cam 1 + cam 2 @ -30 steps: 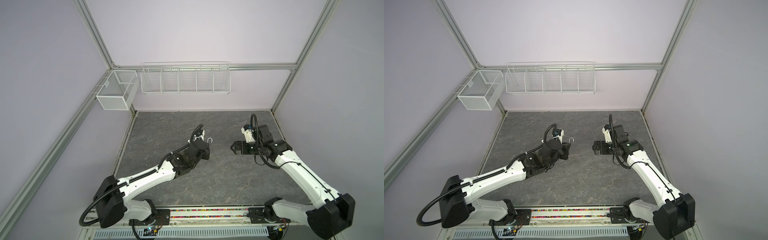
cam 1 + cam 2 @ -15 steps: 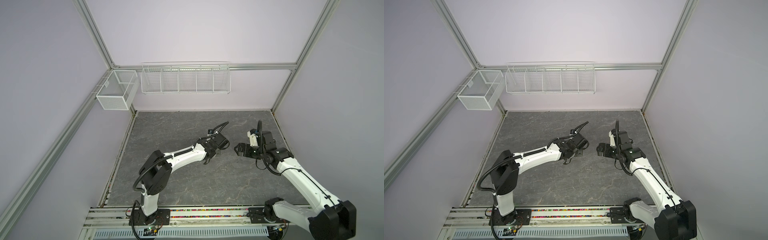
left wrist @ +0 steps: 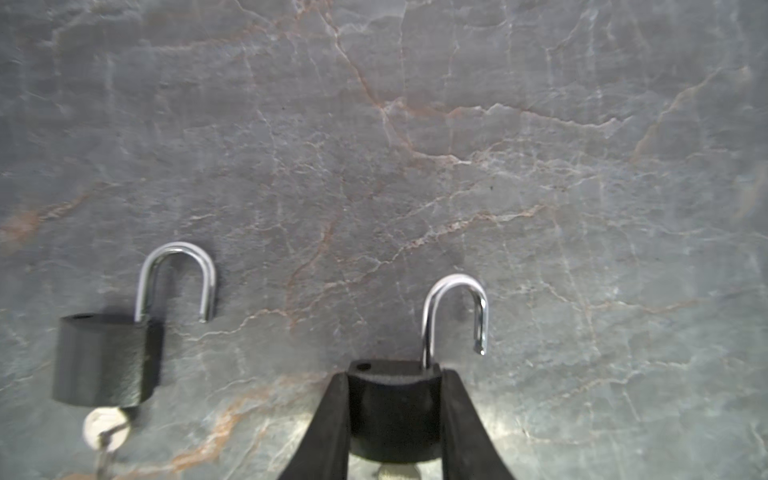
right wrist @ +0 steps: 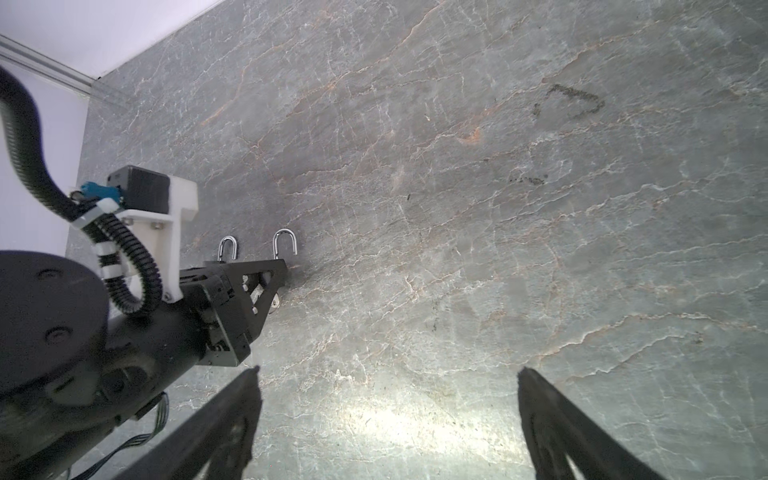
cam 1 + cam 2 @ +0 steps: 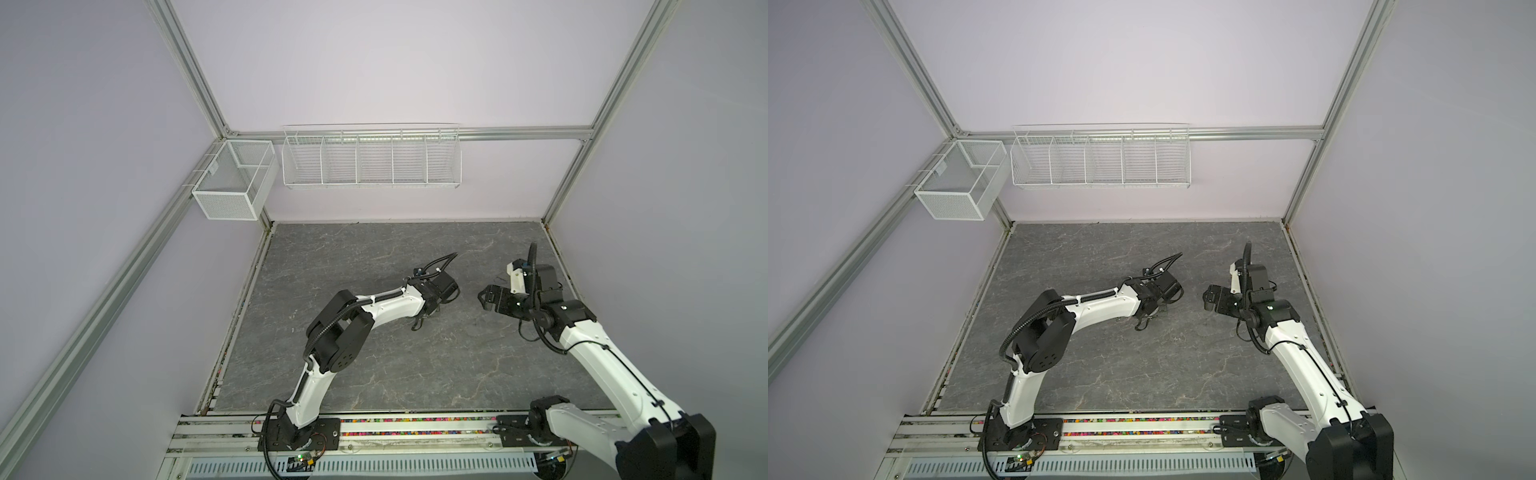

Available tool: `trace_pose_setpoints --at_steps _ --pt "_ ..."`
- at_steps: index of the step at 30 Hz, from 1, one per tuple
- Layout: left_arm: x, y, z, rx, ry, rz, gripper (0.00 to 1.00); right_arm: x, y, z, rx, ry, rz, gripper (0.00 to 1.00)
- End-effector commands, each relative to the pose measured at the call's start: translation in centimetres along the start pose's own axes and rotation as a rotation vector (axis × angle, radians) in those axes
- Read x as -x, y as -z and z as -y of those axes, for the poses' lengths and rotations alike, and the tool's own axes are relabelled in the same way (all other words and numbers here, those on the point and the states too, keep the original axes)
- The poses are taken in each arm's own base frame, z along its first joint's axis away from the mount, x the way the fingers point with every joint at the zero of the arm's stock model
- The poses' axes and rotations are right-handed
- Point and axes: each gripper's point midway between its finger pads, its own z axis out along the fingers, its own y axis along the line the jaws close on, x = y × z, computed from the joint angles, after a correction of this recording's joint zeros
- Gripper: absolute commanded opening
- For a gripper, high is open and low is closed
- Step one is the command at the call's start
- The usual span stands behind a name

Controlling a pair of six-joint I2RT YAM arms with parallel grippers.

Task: Unlock with the key
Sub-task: 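Lower the padlock with the left gripper onto the table beside the other padlock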

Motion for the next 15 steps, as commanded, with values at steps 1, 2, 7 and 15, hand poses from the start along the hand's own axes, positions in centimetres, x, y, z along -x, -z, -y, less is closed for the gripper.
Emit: trace_pose_setpoints --at_steps 1,2,7,15 --pt "0.1 0.0 0.2 0.010 0.020 -0.005 0.00 -0.2 0.1 0.1 0.010 -0.011 0.007 0.97" --pt "0.0 -0.2 0.3 0.010 0.021 -0.010 0.00 -0.2 0.0 0.1 0.012 -0.012 0.005 0.97" --pt "-0.4 -0.5 -0.2 0.028 0.020 -0.025 0.00 -0.2 -0.3 0.5 0.008 -0.026 0.002 0.97" --pt "-0.4 -0.3 -0.6 0.019 0.027 -0.031 0.36 0.2 -0.2 0.9 0.000 -0.042 0.018 0.97"
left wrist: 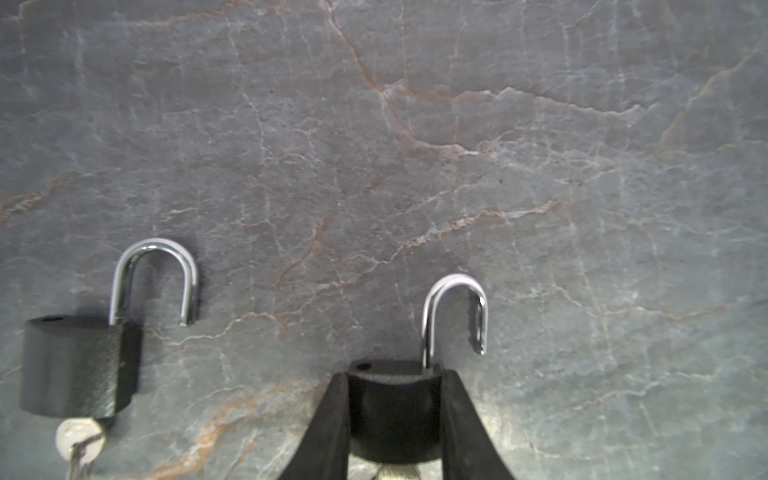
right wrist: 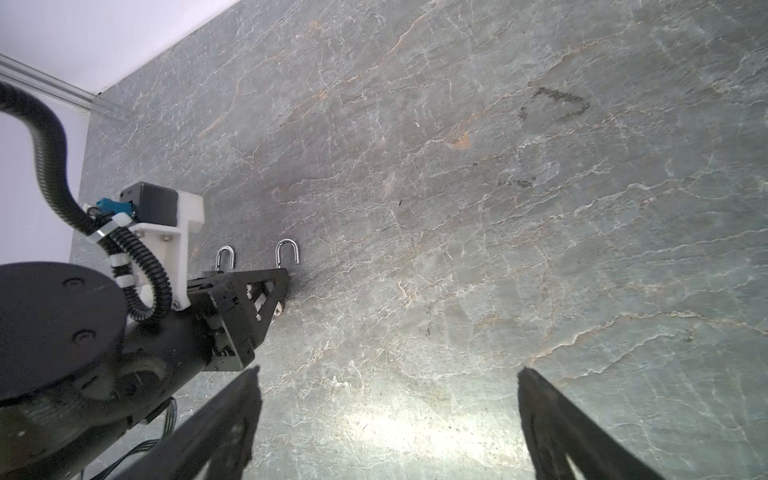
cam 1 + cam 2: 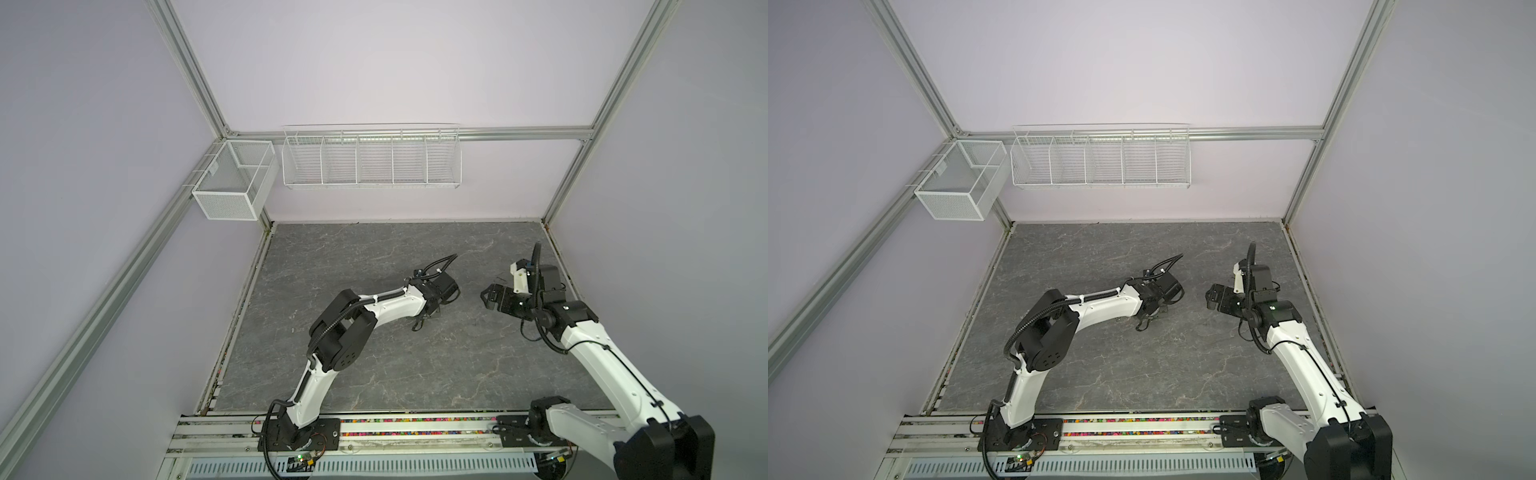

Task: Unlock with the key

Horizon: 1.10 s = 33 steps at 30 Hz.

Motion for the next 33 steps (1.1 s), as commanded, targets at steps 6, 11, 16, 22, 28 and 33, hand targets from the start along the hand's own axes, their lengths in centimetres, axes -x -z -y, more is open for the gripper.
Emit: trace_pose_setpoints --at_steps 6,11,16,22,28,33 --pt "1.5 2.0 -0.3 -0.020 0.037 0.023 0.53 0.1 0.1 0.2 0.003 -0.018 0.016 0.97" --pt "4.2 6.0 -0.1 -0.086 0.064 0.090 0.65 0.7 0.8 0.3 -0.012 -0.017 0.045 0.97" --pt "8.7 12.5 -2.7 -0.109 0.086 0.264 0.91 2.7 2.5 1.9 -0.114 0.007 0.131 0.93" --pt "14.1 18.0 -14.2 0.107 0.175 0.566 0.99 5.9 4.6 8.1 -0.469 0.032 0.318 0.89" --pt "14.7 17.1 -32.0 0.529 0.340 0.664 0.99 7.2 3.7 14.3 -0.687 0.021 0.453 0.89" --pt "12.4 14.3 -39.3 0.681 0.352 0.705 0.99 6.4 -0.1 18.3 -0.671 -0.050 0.460 0.89"
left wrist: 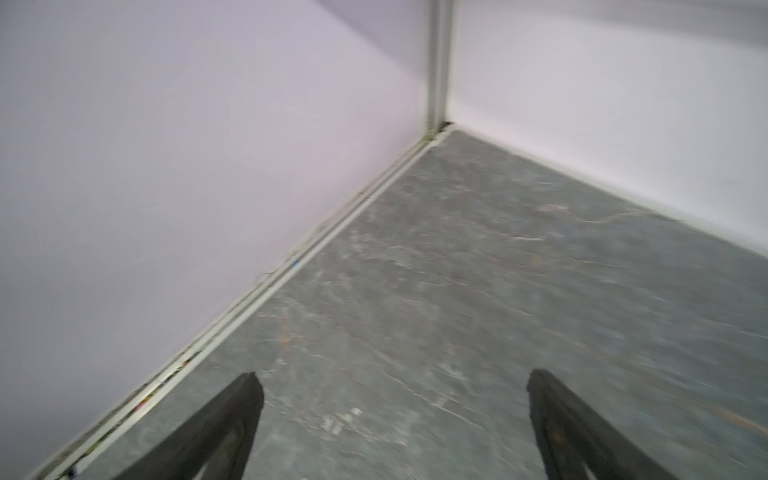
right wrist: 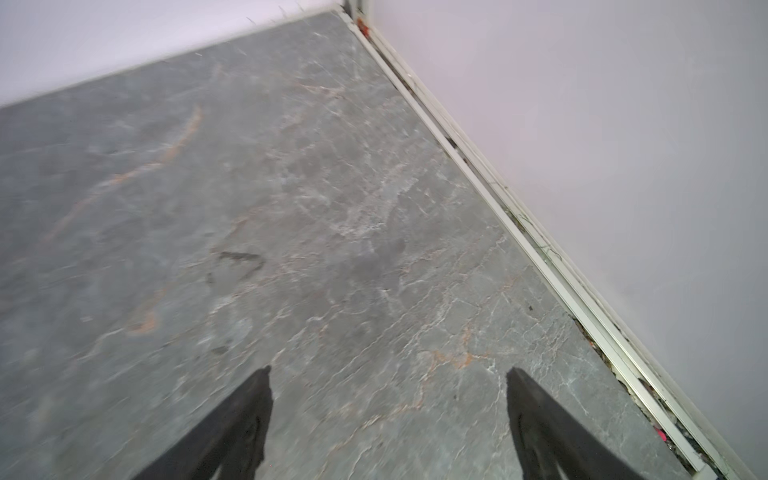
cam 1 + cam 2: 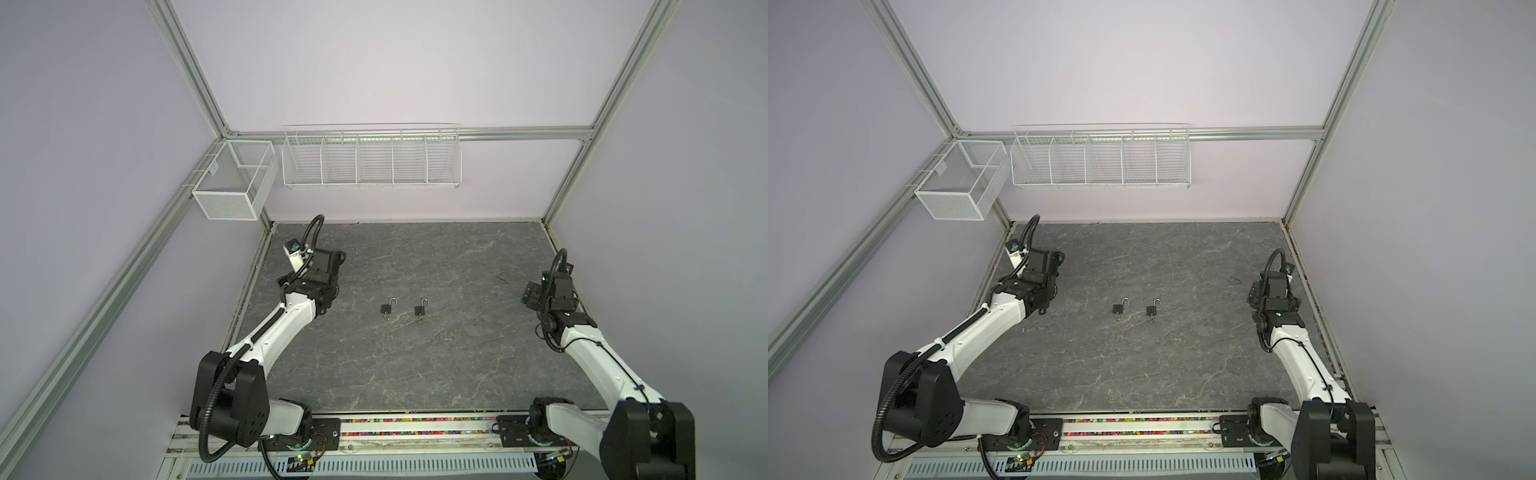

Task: Unlock with the key

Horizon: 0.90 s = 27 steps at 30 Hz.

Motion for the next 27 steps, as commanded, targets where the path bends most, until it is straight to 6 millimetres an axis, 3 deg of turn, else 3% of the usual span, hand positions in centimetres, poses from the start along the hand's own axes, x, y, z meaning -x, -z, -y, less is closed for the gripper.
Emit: trace_pose_setpoints --at_steps 1,4,7,10,15,18,21,27 --pt "0.5 -1.1 -0.7 0.005 -0.042 0.144 0.99 1.1 -2.3 -0.2 0.019 -0.035 0.112 0.89" --pt "-1.4 -2.1 0.2 -0.047 -0.101 0.194 0.99 0.5 -3.4 -2.3 0.127 -0.006 0.151 0.89" --pt "-2.6 -2.4 1.6 -0.147 -0.131 0.259 0.99 1.0 -2.9 -5.2 0.298 0.041 0.254 0.89" --pt "-2.7 -1.7 3.7 -0.318 -0.158 0.304 0.99 1.7 -2.8 -5.6 0.321 0.062 0.297 0.89" --pt "-4.6 -2.9 3.5 -0.474 -0.099 0.267 0.99 0.1 -1.6 -8.6 0.485 0.181 0.368 0.88" --pt "-4.8 -3.6 3.9 -0.510 -0.090 0.278 0.99 -0.5 -3.3 -9.9 0.449 0.229 0.352 0.88" --pt "-5.0 -4.5 3.9 -0.506 -0.089 0.183 0.99 -0.9 -3.3 -10.0 0.425 0.251 0.321 0.88" --pt "-4.9 -4.4 3.8 -0.506 -0.078 0.227 0.99 -0.8 -3.2 -10.0 0.426 0.253 0.321 0.88"
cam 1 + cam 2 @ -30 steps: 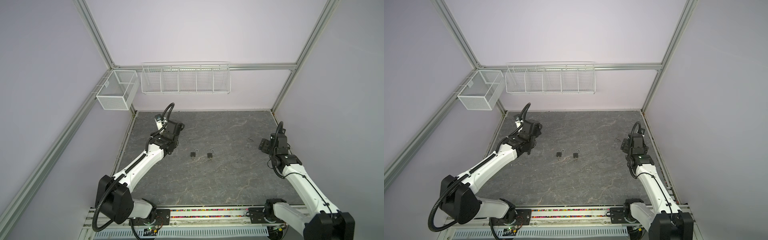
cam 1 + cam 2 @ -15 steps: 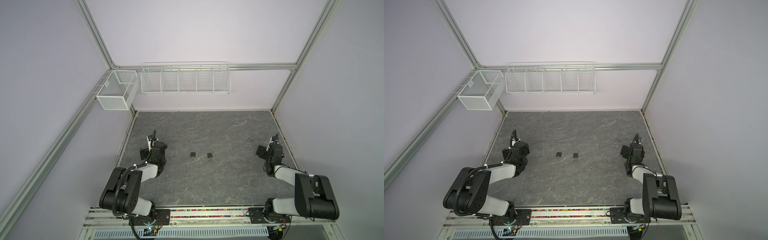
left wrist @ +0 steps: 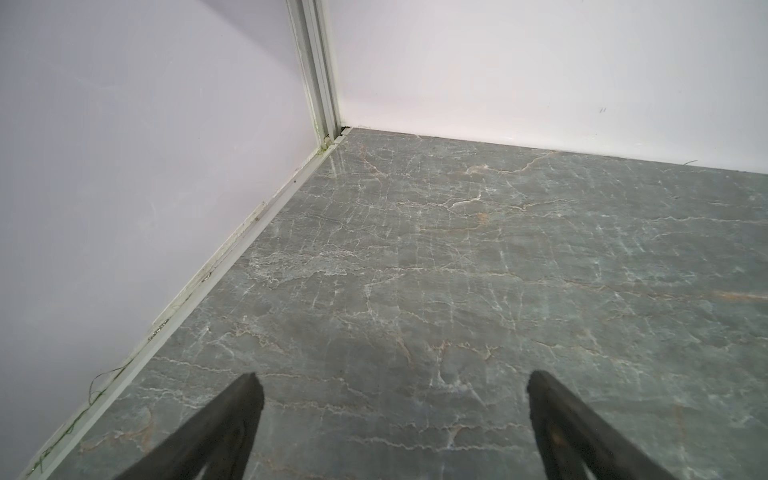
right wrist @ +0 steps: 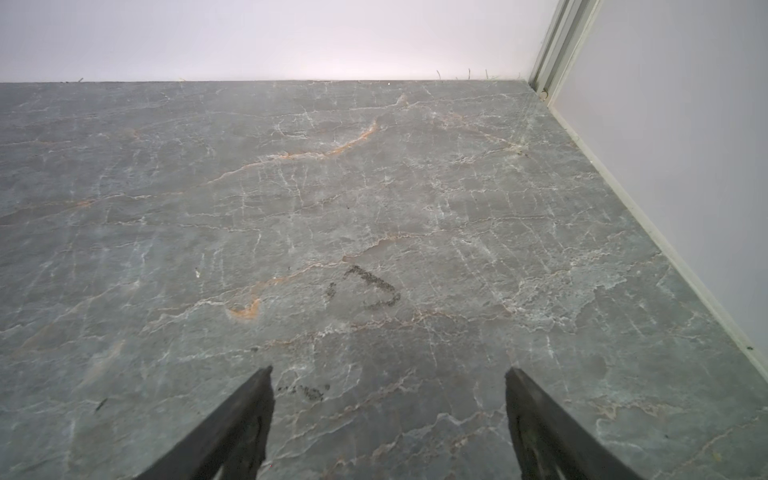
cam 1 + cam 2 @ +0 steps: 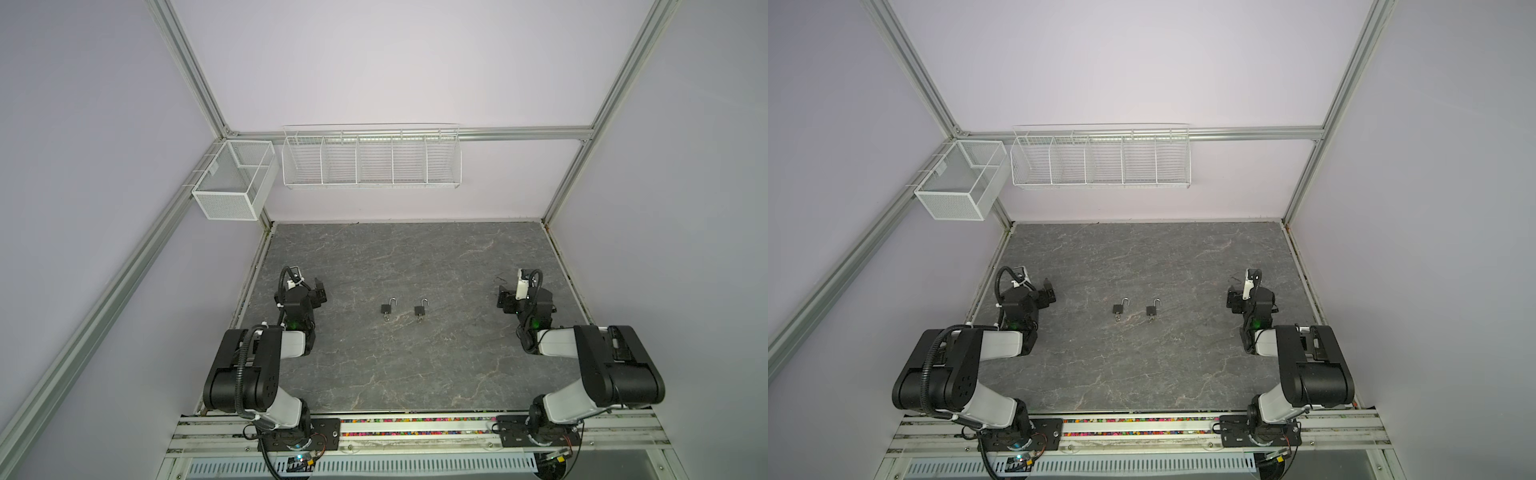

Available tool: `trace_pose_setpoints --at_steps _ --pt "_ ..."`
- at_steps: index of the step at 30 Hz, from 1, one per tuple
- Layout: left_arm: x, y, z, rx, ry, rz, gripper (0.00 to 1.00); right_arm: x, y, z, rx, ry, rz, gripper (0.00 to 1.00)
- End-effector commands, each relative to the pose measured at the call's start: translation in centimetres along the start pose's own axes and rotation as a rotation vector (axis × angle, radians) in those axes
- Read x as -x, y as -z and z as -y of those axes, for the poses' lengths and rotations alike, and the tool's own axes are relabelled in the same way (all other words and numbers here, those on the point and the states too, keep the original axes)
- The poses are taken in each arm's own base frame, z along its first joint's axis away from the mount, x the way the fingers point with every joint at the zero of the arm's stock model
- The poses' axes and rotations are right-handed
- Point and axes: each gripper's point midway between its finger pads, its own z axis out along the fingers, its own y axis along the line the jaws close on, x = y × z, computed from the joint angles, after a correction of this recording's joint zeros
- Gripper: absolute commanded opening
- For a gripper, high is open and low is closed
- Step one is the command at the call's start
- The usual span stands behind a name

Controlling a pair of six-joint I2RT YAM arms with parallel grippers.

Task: Unlock with the key

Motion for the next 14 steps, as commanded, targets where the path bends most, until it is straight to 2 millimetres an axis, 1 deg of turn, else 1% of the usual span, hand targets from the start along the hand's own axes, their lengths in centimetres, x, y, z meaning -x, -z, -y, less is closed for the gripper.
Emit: trace_pose_setpoints --at_steps 1,14 --pt "1.01 -0.07 0.44 -0.027 0.009 0.046 0.99 1.56 0.05 -0.10 -0.001 0.034 0.050 0.88" --pt "0.96 -0.05 0.46 -0.028 0.009 0.044 0.99 1.56 -0.01 -0.11 0.000 0.036 0.047 0.88"
